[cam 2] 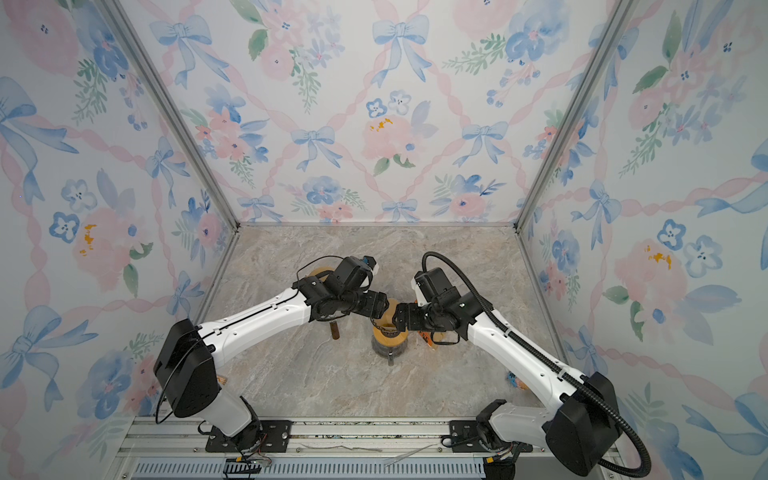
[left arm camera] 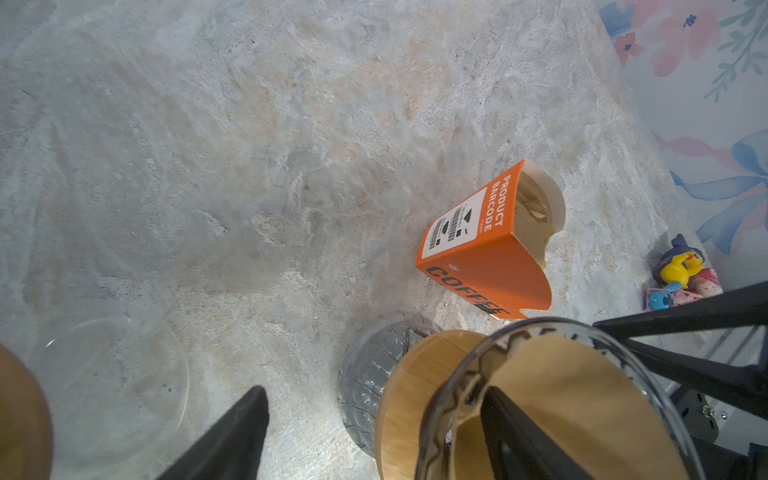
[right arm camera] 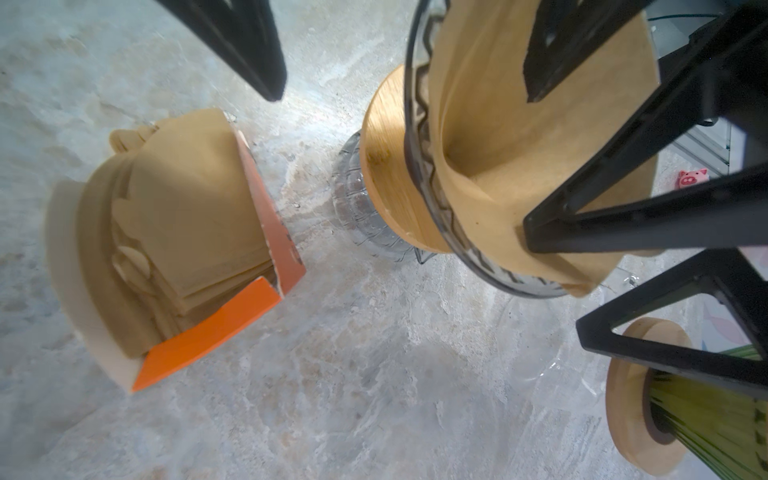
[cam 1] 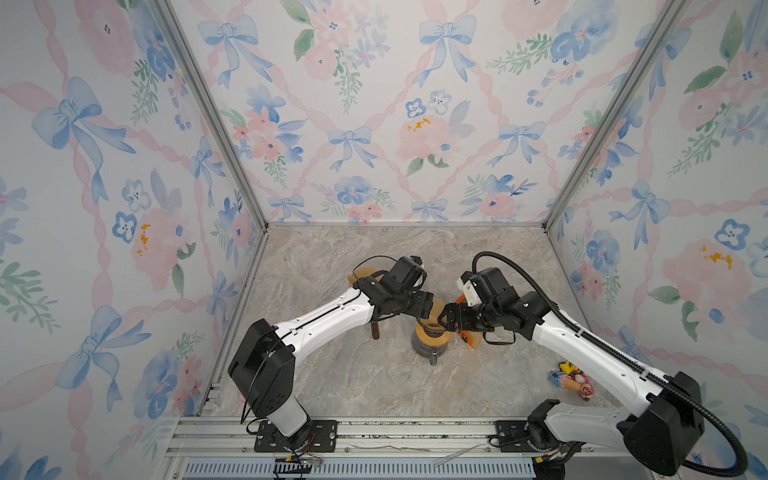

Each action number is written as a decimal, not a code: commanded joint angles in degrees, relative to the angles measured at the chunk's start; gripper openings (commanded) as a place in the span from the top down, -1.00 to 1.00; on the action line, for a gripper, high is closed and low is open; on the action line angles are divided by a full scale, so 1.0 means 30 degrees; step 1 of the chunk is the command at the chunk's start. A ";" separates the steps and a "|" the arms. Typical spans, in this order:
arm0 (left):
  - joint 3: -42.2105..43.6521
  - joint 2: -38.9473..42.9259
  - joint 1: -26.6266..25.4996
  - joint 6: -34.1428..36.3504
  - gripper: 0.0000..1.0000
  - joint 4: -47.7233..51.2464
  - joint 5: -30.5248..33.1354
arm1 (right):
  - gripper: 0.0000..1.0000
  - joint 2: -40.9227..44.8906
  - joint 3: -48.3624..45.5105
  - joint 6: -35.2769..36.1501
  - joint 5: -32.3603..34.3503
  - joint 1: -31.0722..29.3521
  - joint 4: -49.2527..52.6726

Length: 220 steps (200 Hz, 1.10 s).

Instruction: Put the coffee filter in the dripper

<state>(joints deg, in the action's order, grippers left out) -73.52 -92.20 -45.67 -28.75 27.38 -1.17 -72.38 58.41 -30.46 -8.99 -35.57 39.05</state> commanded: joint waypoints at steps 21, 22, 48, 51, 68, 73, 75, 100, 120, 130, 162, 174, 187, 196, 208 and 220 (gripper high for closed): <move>-0.0017 0.1336 0.0105 -0.0329 -0.71 0.0165 -0.0829 | -0.85 -0.0527 0.0627 -0.0035 0.0522 -0.0436 0.0812; -0.0002 0.1357 0.0106 -0.0324 -0.71 0.0178 -0.0850 | -0.85 -0.0534 0.0627 -0.0039 0.0530 -0.0442 0.0812; 0.0410 0.2157 0.0099 -0.0318 -0.72 0.0176 -0.0682 | -0.84 -0.0571 0.0691 -0.0126 0.0718 -0.0420 0.0816; 0.0488 0.2220 0.0105 -0.0344 -0.72 0.0186 -0.0667 | -0.84 -0.0596 0.0715 -0.0126 0.0761 -0.0407 0.0813; 0.0895 0.2536 0.0121 -0.0337 -0.72 0.0201 -0.0661 | -0.84 -0.0655 0.1006 -0.0159 0.0874 -0.0390 0.0741; 0.1026 0.2578 0.0107 -0.0359 -0.72 0.0200 -0.0690 | -0.84 -0.0659 0.1127 -0.0123 0.0816 -0.0372 0.0703; 0.1094 0.2616 0.0106 -0.0358 -0.72 0.0215 -0.0686 | -0.84 -0.0681 0.1162 -0.0107 0.0827 -0.0385 0.0697; 0.1673 0.2757 0.0106 -0.0409 -0.72 0.0191 -0.0822 | -0.84 -0.0679 0.1650 0.0278 0.0774 -0.0338 0.0586; 0.1855 0.2680 0.0080 -0.0495 -0.72 0.0176 -0.0985 | -0.85 -0.0731 0.1826 0.0475 0.0625 -0.0104 0.0549; 0.1887 0.2640 0.0077 -0.0550 -0.72 0.0164 -0.0959 | -0.85 -0.0804 0.1862 0.0464 0.0639 0.0019 0.0632; 0.2031 0.2551 0.0077 -0.0714 -0.72 0.0193 -0.0750 | -0.85 -0.0975 0.1603 0.0523 0.0844 0.0287 0.0666; 0.2120 0.2551 0.0081 -0.0721 -0.72 0.0191 -0.0644 | -0.85 -0.1116 0.1544 0.0546 0.0797 0.0331 0.0673; 0.2237 0.2523 0.0055 -0.0754 -0.72 0.0205 -0.0610 | -0.85 -0.1221 0.1487 0.0617 0.0844 0.0316 0.0622; 0.2341 0.2519 0.0084 -0.0792 -0.72 0.0217 -0.0580 | -0.85 -0.1300 0.1451 0.0645 0.0887 0.0326 0.0607; 0.2495 0.2463 0.0077 -0.0886 -0.72 0.0194 -0.0555 | -0.86 -0.1420 0.1458 0.0689 0.0951 0.0315 0.0607; 0.2613 0.2439 0.0081 -0.0963 -0.72 0.0165 -0.0526 | -0.85 -0.1538 0.1454 0.0748 0.0967 0.0314 0.0607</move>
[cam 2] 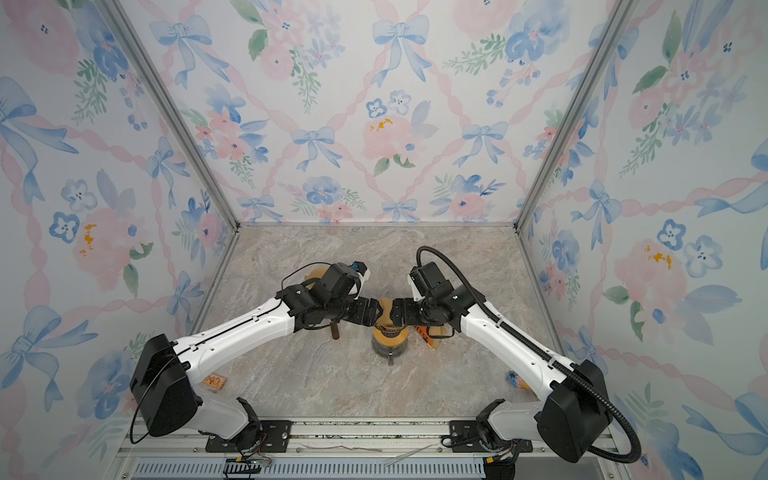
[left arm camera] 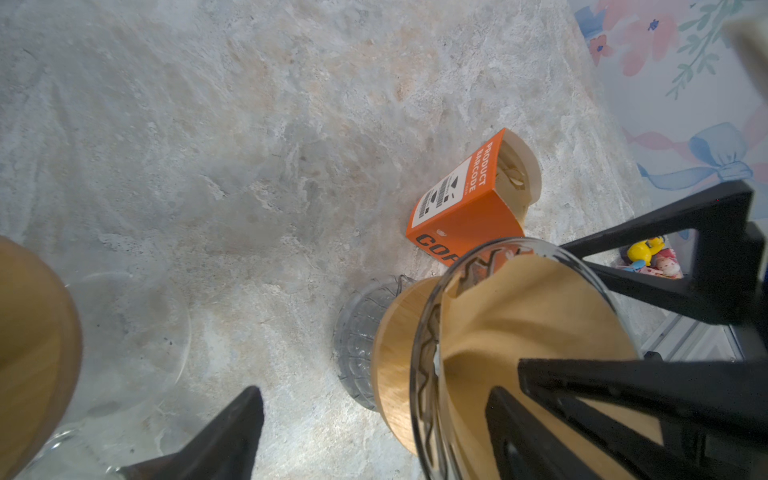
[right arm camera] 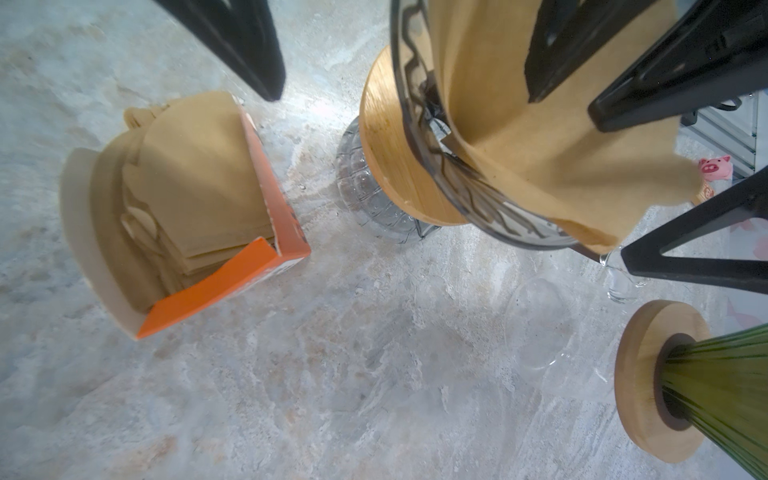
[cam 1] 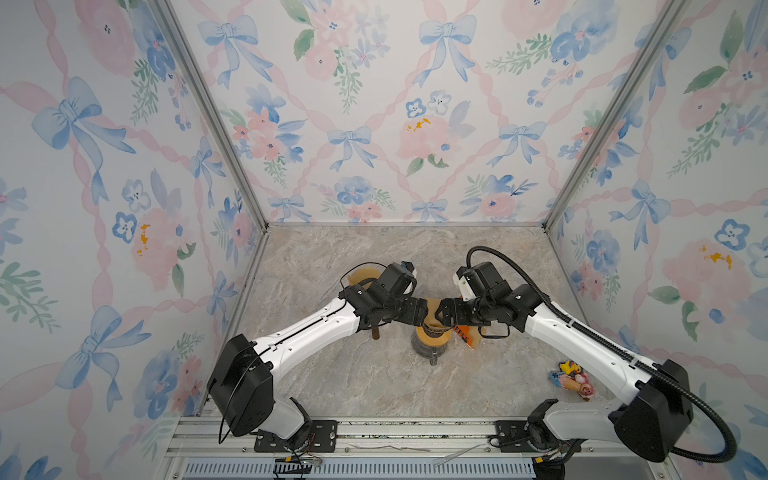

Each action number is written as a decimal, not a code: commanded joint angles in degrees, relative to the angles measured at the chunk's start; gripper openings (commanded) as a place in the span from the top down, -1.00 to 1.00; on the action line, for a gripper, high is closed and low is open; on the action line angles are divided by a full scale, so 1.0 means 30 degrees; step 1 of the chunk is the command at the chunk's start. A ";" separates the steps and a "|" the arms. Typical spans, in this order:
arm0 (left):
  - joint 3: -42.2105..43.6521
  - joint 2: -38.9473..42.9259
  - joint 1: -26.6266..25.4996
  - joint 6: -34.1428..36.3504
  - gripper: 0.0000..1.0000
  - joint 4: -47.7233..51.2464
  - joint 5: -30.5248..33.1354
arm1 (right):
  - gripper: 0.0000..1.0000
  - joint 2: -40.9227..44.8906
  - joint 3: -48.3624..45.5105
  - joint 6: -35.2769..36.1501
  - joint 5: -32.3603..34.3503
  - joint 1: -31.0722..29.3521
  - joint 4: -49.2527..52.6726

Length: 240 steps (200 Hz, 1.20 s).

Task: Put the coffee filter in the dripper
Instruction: 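Adjust the filter with the right gripper while the left gripper holds the dripper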

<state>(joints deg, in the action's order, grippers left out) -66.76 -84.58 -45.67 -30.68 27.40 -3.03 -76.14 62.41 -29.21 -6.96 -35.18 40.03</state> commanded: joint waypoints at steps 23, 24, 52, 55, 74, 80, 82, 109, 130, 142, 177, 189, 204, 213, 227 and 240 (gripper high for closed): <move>0.0446 -0.0139 0.0048 -0.0384 -0.73 0.0182 0.0278 | -0.85 -0.0456 0.0095 0.0397 0.0416 0.0182 0.0338; 0.0452 -0.0139 0.0048 -0.0367 -0.73 0.0183 0.0277 | -0.85 -0.0473 0.0105 0.0394 0.0431 0.0183 0.0338; 0.0428 -0.0255 -0.0066 -0.0384 -0.72 0.0175 0.0316 | -0.85 -0.0548 -0.0041 0.0407 0.0711 0.0158 0.0477; 0.0428 -0.0266 -0.0069 -0.0406 -0.73 0.0161 0.0307 | -0.85 -0.0548 -0.0052 0.0372 0.0768 0.0173 0.0505; 0.0318 -0.0342 -0.0226 -0.0380 -0.73 0.0169 0.0370 | -0.85 -0.0466 -0.0227 0.0158 0.1324 0.0175 0.0602; 0.0309 -0.0361 -0.0278 -0.0355 -0.73 0.0182 0.0501 | -0.85 -0.0408 -0.0280 0.0073 0.1477 0.0205 0.0630; 0.0296 -0.0362 -0.0334 -0.0337 -0.73 0.0176 0.0553 | -0.85 -0.0403 -0.0307 0.0034 0.1538 0.0189 0.0653; 0.0333 -0.0381 -0.0592 -0.0265 -0.72 0.0174 0.1044 | -0.85 -0.0186 -0.0462 -0.0308 0.2299 0.0199 0.0914; 0.0369 -0.0274 -0.0794 -0.0236 -0.72 0.0169 0.1426 | -0.85 0.0137 -0.0501 -0.0472 0.2733 0.0205 0.1051; 0.0398 -0.0222 -0.0889 -0.0228 -0.72 0.0172 0.1648 | -0.85 0.0534 -0.0633 -0.0378 0.2296 0.0198 0.0668; 0.0400 -0.0114 -0.1145 -0.0228 -0.72 0.0182 0.1909 | -0.87 0.1261 -0.0850 0.0065 0.0100 0.0183 -0.0508; 0.0399 -0.0160 -0.1238 -0.0208 -0.72 0.0181 0.2081 | -0.88 0.1165 -0.0829 0.0100 -0.0438 0.0189 -0.0696; 0.0369 -0.0244 -0.1369 -0.0233 -0.72 0.0167 0.2214 | -0.88 0.0765 -0.0552 0.0051 -0.0500 0.0169 -0.0417; 0.0369 -0.0253 -0.1442 -0.0277 -0.71 0.0164 0.2272 | -0.88 0.0521 -0.0452 0.0018 -0.0333 0.0126 -0.0258; 0.0340 -0.0215 -0.1562 -0.0287 -0.72 0.0168 0.2388 | -0.88 0.0227 -0.0435 -0.0138 0.0123 0.0132 -0.0105; 0.0369 -0.0142 -0.1599 -0.0322 -0.72 0.0177 0.2452 | -0.88 -0.0017 -0.0501 -0.0258 0.0438 0.0125 -0.0043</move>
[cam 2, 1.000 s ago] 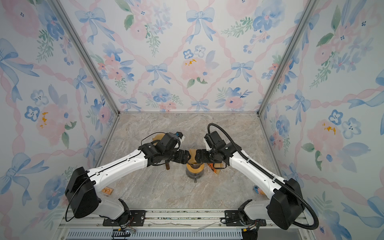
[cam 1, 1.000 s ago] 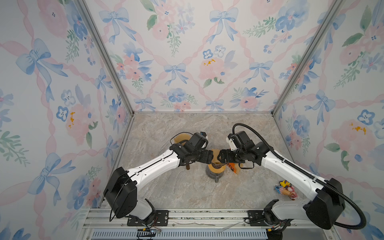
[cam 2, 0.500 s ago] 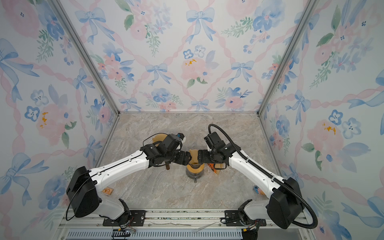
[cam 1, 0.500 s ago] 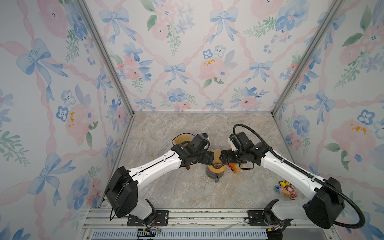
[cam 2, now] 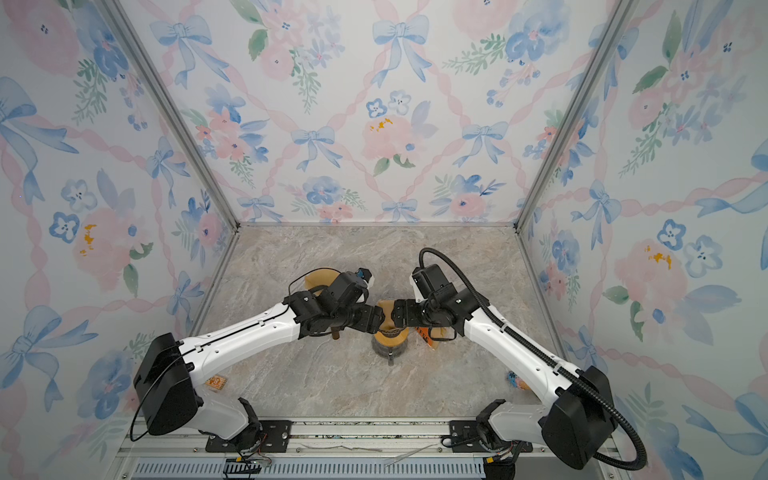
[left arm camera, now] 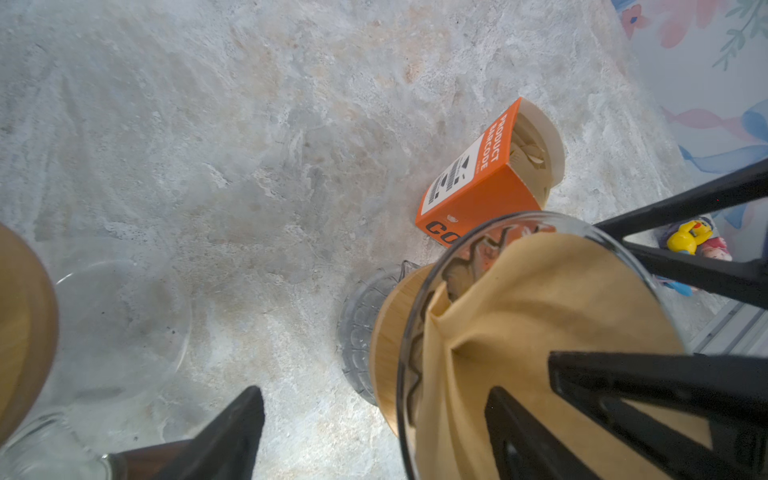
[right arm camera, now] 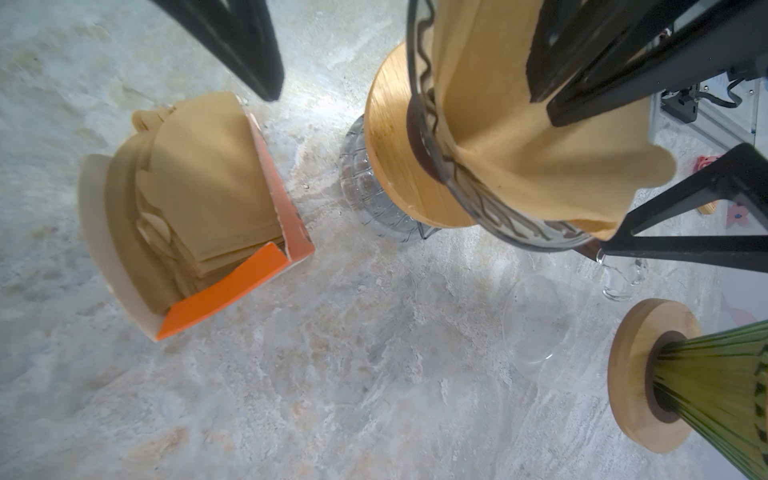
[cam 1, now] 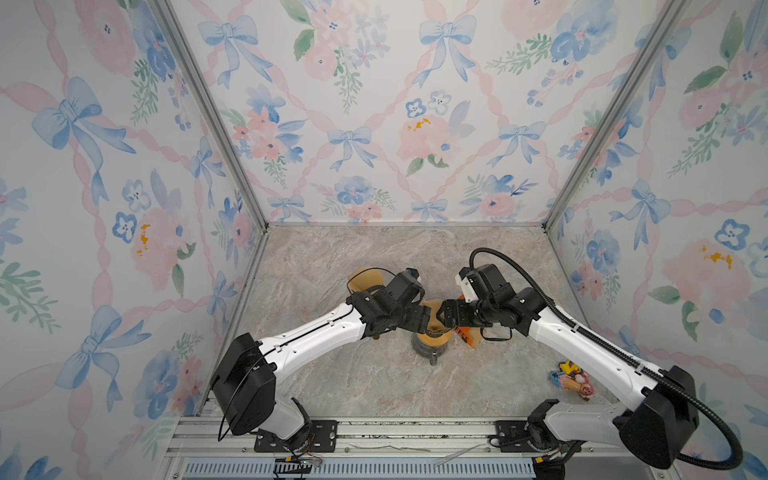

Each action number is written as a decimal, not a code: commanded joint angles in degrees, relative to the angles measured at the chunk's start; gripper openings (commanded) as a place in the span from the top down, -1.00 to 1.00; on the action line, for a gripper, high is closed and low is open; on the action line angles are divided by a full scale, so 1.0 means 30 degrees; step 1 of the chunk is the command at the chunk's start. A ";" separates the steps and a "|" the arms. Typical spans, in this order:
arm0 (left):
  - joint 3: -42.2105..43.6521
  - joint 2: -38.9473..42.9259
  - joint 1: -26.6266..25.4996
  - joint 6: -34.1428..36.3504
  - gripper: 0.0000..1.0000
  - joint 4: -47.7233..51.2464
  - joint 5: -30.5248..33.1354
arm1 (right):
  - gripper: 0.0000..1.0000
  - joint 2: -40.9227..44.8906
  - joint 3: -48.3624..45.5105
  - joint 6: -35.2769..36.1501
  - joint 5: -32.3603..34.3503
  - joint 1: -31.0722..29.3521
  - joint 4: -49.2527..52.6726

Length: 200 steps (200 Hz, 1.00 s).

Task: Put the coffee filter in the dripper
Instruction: 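Adjust the filter with the right gripper while the left gripper holds the dripper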

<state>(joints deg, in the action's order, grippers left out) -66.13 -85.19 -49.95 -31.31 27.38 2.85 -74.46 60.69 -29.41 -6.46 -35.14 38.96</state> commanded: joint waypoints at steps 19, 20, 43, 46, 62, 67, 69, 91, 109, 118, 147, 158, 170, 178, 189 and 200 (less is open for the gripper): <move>0.0239 0.0204 -0.0179 -0.0124 -0.72 0.0189 0.0518 | -0.87 -0.0832 -0.0092 -0.0285 0.0622 0.0102 0.0387; 0.0242 0.0208 -0.0187 -0.0117 -0.72 0.0190 0.0531 | -0.87 -0.0839 -0.0097 -0.0295 0.0640 0.0091 0.0394; 0.0289 0.0361 -0.0209 -0.0169 -0.72 0.0187 0.0487 | -0.87 -0.0813 -0.0478 -0.0447 0.1105 0.0068 0.0400; 0.0284 0.0370 -0.0222 -0.0169 -0.72 0.0176 0.0511 | -0.87 -0.0754 -0.0573 -0.0454 0.1161 0.0076 0.0409; 0.0358 0.0417 -0.0224 -0.0169 -0.72 0.0187 0.0545 | -0.87 -0.0545 -0.0779 -0.0601 0.1532 0.0064 0.0472; 0.0361 0.0429 -0.0200 -0.0169 -0.72 0.0190 0.0543 | -0.87 -0.0498 -0.0831 -0.0640 0.1623 0.0072 0.0476; 0.0370 0.0435 -0.0196 -0.0169 -0.71 0.0169 0.0565 | -0.87 -0.0458 -0.0841 -0.0645 0.1661 0.0064 0.0486; 0.0380 0.0448 -0.0224 -0.0187 -0.71 0.0181 0.0602 | -0.87 -0.0251 -0.0926 -0.0714 0.1997 0.0078 0.0717; 0.0364 0.0447 -0.0201 -0.0202 -0.71 0.0171 0.0603 | -0.87 -0.0015 -0.0923 -0.0773 0.2007 0.0065 0.0739; 0.0327 0.0447 -0.0203 -0.0191 -0.71 0.0191 0.0605 | -0.87 0.0115 -0.0895 -0.0772 0.1873 0.0052 0.0641; 0.0230 0.0392 -0.0218 -0.0198 -0.71 0.0168 0.0647 | -0.88 0.0607 -0.0712 -0.0571 0.0763 0.0074 -0.0138; 0.0218 0.0431 -0.0193 -0.0260 -0.71 0.0171 0.0675 | -0.88 0.0688 -0.0612 -0.0436 0.0108 0.0057 -0.0486; 0.0217 0.0454 -0.0148 -0.0315 -0.71 0.0176 0.0611 | -0.88 0.0583 -0.0498 -0.0334 -0.0238 0.0074 -0.0665; 0.0216 0.0448 -0.0118 -0.0374 -0.71 0.0190 0.0551 | -0.88 0.0464 -0.0419 -0.0302 -0.0302 0.0060 -0.0681; 0.0189 0.0476 -0.0129 -0.0443 -0.71 0.0175 0.0471 | -0.88 0.0205 -0.0335 -0.0234 -0.0309 0.0052 -0.0654; 0.0187 0.0558 -0.0091 -0.0499 -0.72 0.0191 0.0412 | -0.88 -0.0031 -0.0249 -0.0217 -0.0208 0.0065 -0.0575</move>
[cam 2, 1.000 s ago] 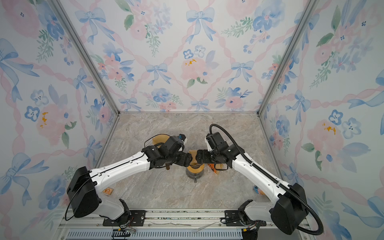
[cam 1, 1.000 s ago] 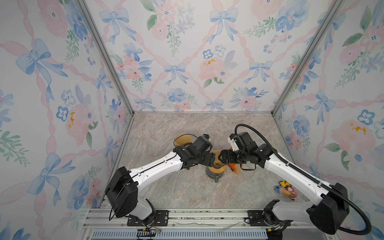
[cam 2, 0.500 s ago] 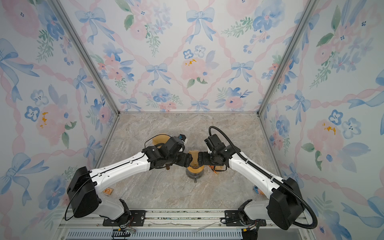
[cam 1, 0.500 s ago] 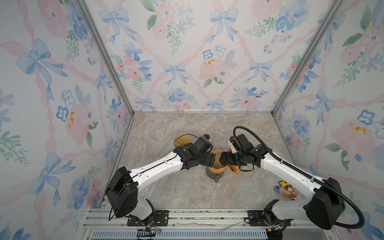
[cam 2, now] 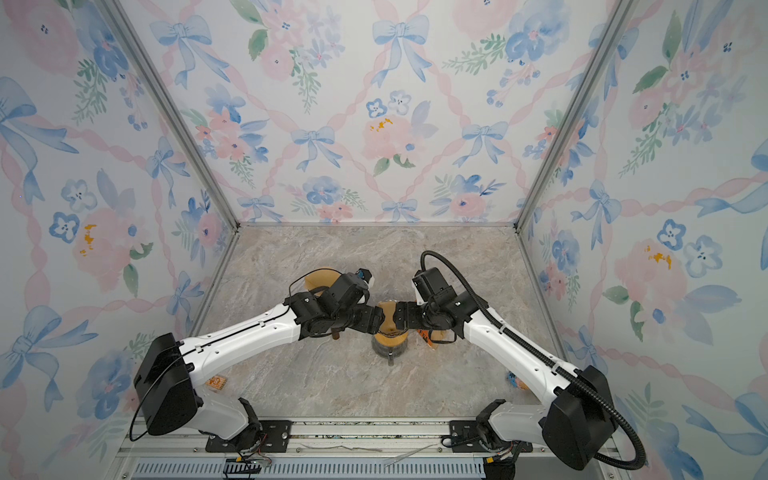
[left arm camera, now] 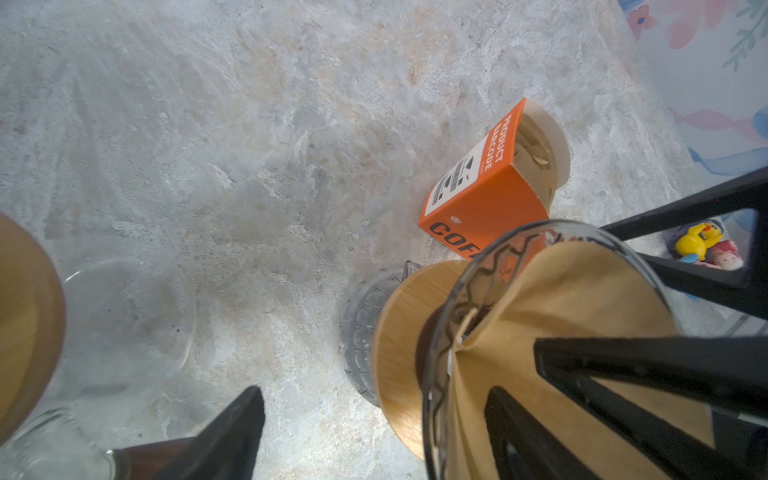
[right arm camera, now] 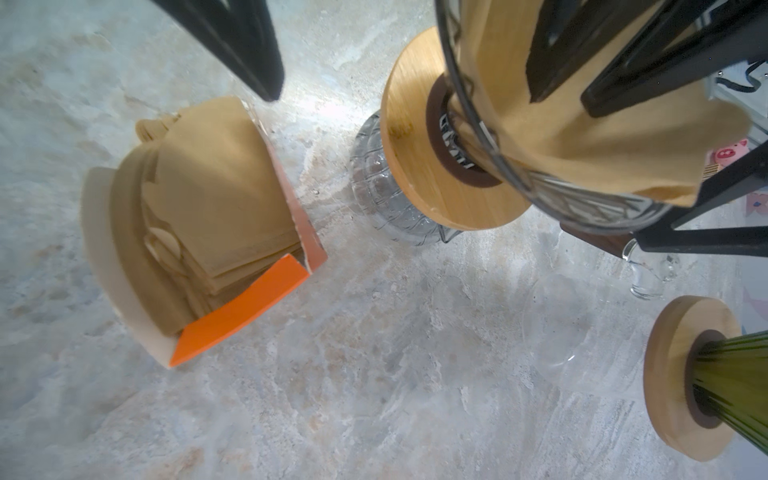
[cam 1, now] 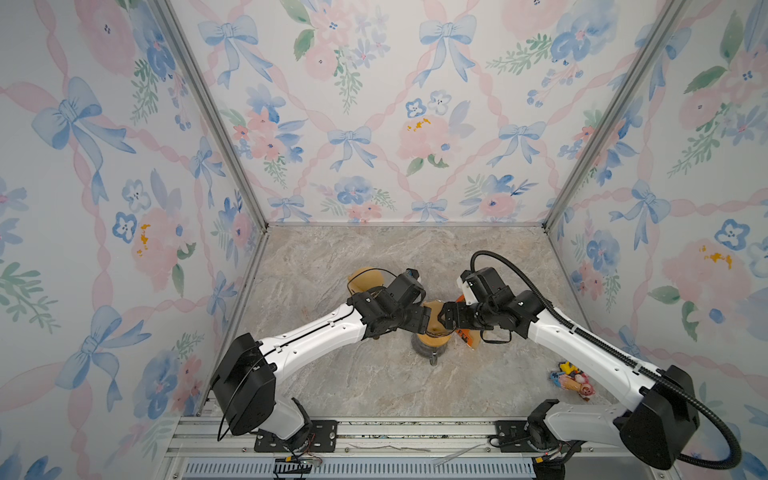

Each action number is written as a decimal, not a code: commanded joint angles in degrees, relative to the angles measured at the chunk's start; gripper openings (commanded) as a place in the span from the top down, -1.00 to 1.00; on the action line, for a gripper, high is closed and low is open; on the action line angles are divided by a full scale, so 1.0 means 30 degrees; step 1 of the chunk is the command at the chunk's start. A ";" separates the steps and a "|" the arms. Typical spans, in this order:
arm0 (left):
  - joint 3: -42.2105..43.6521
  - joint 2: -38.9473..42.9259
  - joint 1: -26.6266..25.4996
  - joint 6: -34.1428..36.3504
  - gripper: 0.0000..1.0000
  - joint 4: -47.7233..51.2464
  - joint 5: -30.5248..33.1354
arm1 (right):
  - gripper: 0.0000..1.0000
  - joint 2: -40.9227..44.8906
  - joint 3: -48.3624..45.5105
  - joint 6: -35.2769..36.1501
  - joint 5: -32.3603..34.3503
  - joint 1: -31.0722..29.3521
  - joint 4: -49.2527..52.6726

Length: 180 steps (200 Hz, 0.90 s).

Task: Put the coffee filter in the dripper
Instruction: 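Adjust the filter with the right gripper while the left gripper holds the dripper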

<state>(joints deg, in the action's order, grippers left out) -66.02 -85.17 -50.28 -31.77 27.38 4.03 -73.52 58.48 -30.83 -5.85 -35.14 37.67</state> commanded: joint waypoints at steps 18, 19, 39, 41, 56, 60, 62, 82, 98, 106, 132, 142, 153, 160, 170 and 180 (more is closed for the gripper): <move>0.0122 0.0643 0.0085 -0.0394 -0.72 0.0171 -0.0156 | -0.88 -0.0657 0.0515 0.0069 0.0194 0.0096 0.0038; 0.0122 0.0644 0.0088 -0.0395 -0.72 0.0181 -0.0164 | -0.87 -0.0674 0.0502 0.0060 0.0251 0.0088 0.0054; 0.0151 0.0788 0.0220 -0.0471 -0.73 0.0161 -0.0310 | -0.87 -0.0890 0.0404 -0.0101 0.0780 0.0156 0.0184; 0.0151 0.0812 0.0233 -0.0459 -0.73 0.0162 -0.0331 | -0.87 -0.0901 0.0393 -0.0096 0.0836 0.0151 0.0186; 0.0207 0.0948 0.0390 -0.0517 -0.73 0.0161 -0.0461 | -0.87 -0.0943 0.0233 -0.0234 0.1204 0.0198 0.0290; 0.0209 0.1000 0.0384 -0.0514 -0.73 0.0149 -0.0487 | -0.87 -0.0915 0.0194 -0.0283 0.1241 0.0220 0.0276; 0.0231 0.1012 0.0413 -0.0514 -0.73 0.0159 -0.0493 | -0.87 -0.0907 0.0158 -0.0310 0.1274 0.0225 0.0275; 0.0323 0.1140 0.0503 -0.0502 -0.73 0.0185 -0.0503 | -0.87 -0.0753 -0.0045 -0.0424 0.1475 0.0414 0.0281; 0.0427 0.1174 0.0545 -0.0530 -0.73 0.0157 -0.0495 | -0.87 -0.0634 -0.0127 -0.0492 0.1564 0.0554 0.0359; 0.0495 0.1172 0.0576 -0.0516 -0.73 0.0185 -0.0502 | -0.87 -0.0581 -0.0137 -0.0491 0.1510 0.0604 0.0399; 0.0590 0.1143 0.0620 -0.0545 -0.73 0.0174 -0.0524 | -0.87 -0.0264 -0.0113 -0.0241 0.0986 0.0637 0.0241; 0.0568 0.1129 0.0623 -0.0543 -0.73 0.0176 -0.0544 | -0.87 -0.0058 -0.0106 -0.0133 0.0600 0.0638 0.0008; 0.0535 0.1150 0.0638 -0.0547 -0.73 0.0162 -0.0553 | -0.87 0.0149 -0.0098 -0.0038 0.0086 0.0637 -0.0305; 0.0532 0.1175 0.0637 -0.0543 -0.73 0.0151 -0.0573 | -0.87 0.0264 -0.0076 -0.0003 -0.0189 0.0637 -0.0475; 0.0480 0.1216 0.0633 -0.0531 -0.73 0.0138 -0.0581 | -0.87 0.0359 -0.0069 0.0051 -0.0541 0.0647 -0.0699; 0.0444 0.1218 0.0626 -0.0508 -0.73 0.0161 -0.0662 | -0.87 0.0365 -0.0069 0.0081 -0.0809 0.0637 -0.0819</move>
<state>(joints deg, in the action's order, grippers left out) -65.01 -82.54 -48.73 -33.23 27.38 2.85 -73.91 58.63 -31.29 -5.23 -33.74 36.80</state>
